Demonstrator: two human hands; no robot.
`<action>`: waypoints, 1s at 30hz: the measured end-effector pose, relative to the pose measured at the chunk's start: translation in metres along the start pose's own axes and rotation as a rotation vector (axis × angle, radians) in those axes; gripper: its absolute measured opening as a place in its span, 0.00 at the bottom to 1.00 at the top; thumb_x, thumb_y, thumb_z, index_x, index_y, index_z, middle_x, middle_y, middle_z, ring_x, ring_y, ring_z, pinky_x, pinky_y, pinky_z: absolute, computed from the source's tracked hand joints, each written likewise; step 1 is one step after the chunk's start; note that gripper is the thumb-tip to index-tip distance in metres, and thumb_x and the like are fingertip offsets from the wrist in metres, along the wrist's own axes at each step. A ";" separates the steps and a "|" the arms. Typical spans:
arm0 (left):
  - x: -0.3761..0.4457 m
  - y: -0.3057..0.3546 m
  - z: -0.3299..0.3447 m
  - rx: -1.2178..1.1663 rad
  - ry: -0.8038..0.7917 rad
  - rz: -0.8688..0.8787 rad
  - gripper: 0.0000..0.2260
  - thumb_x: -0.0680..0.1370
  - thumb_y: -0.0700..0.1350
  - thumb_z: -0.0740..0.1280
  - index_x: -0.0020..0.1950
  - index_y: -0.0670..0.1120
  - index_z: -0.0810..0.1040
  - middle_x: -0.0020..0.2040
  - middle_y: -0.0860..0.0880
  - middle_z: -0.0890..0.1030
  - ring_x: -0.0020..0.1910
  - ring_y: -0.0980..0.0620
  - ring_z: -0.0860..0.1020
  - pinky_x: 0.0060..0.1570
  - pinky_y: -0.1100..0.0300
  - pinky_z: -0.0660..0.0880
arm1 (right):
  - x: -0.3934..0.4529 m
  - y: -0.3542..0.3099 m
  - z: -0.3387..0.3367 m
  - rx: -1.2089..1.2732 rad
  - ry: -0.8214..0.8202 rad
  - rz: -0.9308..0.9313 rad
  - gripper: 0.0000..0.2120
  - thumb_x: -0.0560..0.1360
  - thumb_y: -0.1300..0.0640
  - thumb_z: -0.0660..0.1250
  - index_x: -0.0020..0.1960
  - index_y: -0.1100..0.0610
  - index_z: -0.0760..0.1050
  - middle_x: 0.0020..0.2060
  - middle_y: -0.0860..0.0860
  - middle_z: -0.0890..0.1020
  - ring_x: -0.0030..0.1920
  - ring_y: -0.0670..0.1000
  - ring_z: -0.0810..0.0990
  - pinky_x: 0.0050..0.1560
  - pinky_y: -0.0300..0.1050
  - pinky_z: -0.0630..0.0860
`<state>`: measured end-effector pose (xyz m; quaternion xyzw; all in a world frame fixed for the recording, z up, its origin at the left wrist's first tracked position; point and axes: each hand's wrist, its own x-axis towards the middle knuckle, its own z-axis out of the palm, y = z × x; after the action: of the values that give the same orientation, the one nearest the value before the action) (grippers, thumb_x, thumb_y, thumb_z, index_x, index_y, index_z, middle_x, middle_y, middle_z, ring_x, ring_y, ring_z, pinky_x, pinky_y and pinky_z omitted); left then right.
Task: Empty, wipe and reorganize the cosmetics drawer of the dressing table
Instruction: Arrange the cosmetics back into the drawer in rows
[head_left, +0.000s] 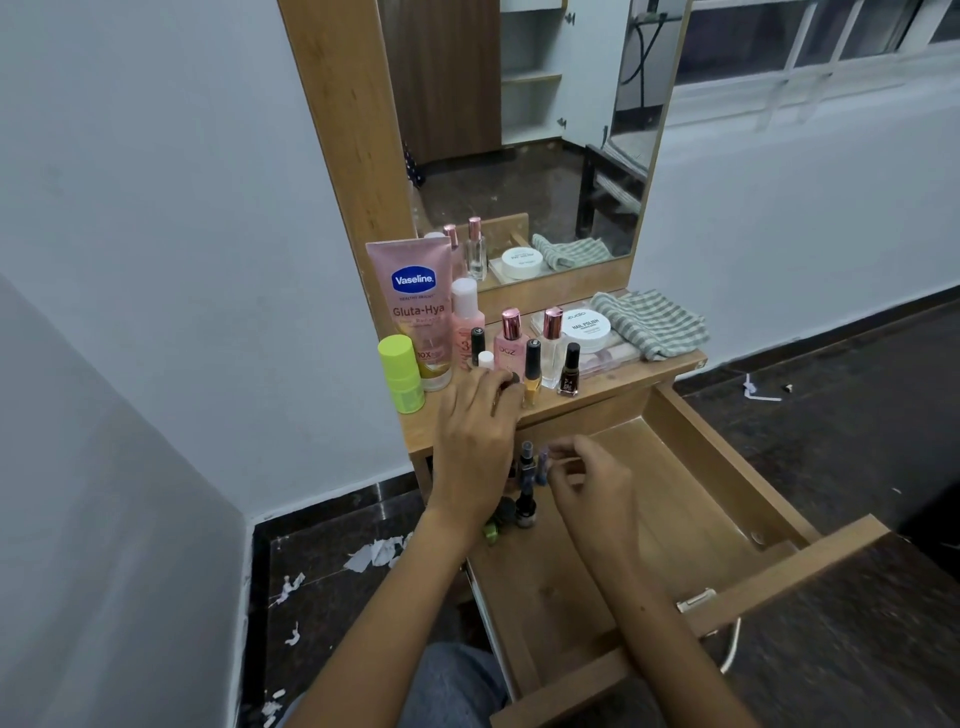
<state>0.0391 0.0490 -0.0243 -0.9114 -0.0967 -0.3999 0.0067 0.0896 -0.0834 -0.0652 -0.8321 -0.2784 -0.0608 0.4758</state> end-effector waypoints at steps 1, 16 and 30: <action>0.000 0.000 0.000 -0.039 0.023 -0.011 0.08 0.75 0.38 0.69 0.54 0.40 0.80 0.52 0.42 0.80 0.56 0.44 0.76 0.59 0.52 0.70 | 0.000 0.000 0.001 -0.004 0.006 -0.012 0.07 0.72 0.62 0.70 0.49 0.53 0.78 0.44 0.45 0.81 0.43 0.42 0.80 0.40 0.43 0.80; -0.030 0.031 -0.032 -0.335 -0.027 0.031 0.12 0.73 0.34 0.70 0.56 0.38 0.77 0.55 0.43 0.74 0.56 0.52 0.74 0.52 0.57 0.76 | 0.004 0.000 0.008 -0.094 -0.077 -0.208 0.10 0.72 0.55 0.65 0.53 0.56 0.77 0.49 0.48 0.79 0.47 0.47 0.74 0.42 0.36 0.72; -0.035 -0.016 -0.034 -0.234 -0.083 -0.366 0.10 0.75 0.40 0.69 0.56 0.46 0.78 0.58 0.49 0.76 0.57 0.50 0.73 0.53 0.60 0.67 | 0.016 0.027 0.022 -0.359 -0.458 0.282 0.08 0.71 0.63 0.68 0.48 0.54 0.79 0.46 0.54 0.81 0.47 0.56 0.79 0.48 0.51 0.78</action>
<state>-0.0118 0.0554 -0.0274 -0.8890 -0.2137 -0.3649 -0.1757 0.1139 -0.0695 -0.0912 -0.9251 -0.2452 0.1463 0.2504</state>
